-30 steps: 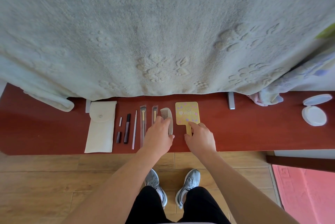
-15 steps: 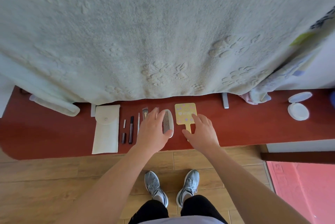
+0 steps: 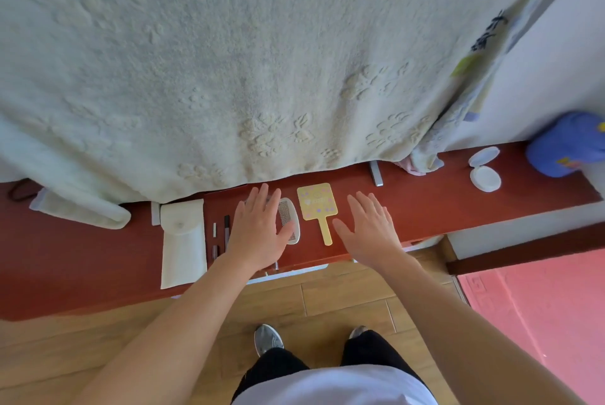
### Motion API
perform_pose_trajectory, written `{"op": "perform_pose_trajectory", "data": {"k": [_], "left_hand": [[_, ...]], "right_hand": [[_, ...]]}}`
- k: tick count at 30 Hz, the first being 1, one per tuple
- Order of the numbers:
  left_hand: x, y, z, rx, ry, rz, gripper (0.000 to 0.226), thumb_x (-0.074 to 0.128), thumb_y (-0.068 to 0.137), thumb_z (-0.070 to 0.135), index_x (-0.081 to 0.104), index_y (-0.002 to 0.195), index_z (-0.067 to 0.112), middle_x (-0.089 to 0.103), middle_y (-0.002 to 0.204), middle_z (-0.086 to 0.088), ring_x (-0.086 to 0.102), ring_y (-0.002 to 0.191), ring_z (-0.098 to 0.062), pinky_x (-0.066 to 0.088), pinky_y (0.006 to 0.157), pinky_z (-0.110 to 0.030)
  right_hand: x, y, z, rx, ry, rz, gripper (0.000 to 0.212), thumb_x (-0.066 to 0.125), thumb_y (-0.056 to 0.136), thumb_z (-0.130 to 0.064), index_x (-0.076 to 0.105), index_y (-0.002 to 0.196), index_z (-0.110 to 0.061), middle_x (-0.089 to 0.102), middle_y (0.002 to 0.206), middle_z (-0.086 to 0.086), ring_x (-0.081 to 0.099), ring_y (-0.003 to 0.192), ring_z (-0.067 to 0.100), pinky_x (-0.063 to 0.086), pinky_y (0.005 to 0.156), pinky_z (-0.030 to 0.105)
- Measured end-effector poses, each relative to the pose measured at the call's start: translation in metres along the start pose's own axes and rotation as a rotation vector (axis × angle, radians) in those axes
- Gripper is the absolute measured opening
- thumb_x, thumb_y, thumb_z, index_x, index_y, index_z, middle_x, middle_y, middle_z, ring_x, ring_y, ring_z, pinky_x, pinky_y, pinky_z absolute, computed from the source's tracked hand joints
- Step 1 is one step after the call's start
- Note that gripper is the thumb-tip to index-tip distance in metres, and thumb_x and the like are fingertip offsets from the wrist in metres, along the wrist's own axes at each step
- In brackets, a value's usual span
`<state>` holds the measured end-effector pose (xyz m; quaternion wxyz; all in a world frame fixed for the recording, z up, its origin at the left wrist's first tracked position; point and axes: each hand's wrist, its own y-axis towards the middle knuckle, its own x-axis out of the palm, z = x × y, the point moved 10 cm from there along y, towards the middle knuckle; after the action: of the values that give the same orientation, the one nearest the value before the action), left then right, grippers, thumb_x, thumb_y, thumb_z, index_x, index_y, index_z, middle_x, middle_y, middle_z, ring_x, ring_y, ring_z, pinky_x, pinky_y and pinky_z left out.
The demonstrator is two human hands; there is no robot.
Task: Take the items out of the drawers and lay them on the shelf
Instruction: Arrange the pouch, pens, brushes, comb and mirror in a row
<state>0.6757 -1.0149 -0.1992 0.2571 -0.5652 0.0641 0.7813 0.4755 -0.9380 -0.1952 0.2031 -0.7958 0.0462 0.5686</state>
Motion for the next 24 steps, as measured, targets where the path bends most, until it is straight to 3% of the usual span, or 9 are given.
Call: {"op": "perform_pose_trajectory", "data": {"k": [10,18,24], "left_hand": [[-0.02,-0.026,0.049,-0.068,-0.023,0.091,0.061,0.033,0.103,0.045,0.02,0.157,0.019,0.013,0.166,-0.003,0.007,0.153,-0.02,0.011,0.124,-0.044],[0.011,-0.029,0.169,-0.042,-0.086,0.163,0.054,0.038,0.103,0.038,0.031,0.152,0.017,0.023,0.163,-0.007,0.018,0.15,-0.026,0.019,0.121,-0.044],[0.041,-0.017,0.263,-0.003,-0.113,0.12,0.057,0.036,0.104,0.04,0.027,0.155,0.018,0.019,0.164,-0.005,0.013,0.152,-0.021,0.015,0.123,-0.044]], "right_hand": [[-0.042,-0.021,0.035,-0.133,0.049,0.058,0.061,0.032,0.099,-0.049,0.027,0.152,-0.019,0.023,0.16,0.0,0.008,0.15,0.019,0.009,0.122,0.043],[-0.085,-0.057,0.154,-0.107,0.043,0.1,0.062,0.032,0.099,-0.048,0.027,0.153,-0.019,0.021,0.161,0.0,0.009,0.15,0.02,0.01,0.122,0.041],[-0.114,-0.075,0.244,-0.069,0.046,0.102,0.061,0.034,0.099,-0.046,0.029,0.152,-0.016,0.023,0.16,0.003,0.012,0.15,0.022,0.012,0.122,0.044]]}}
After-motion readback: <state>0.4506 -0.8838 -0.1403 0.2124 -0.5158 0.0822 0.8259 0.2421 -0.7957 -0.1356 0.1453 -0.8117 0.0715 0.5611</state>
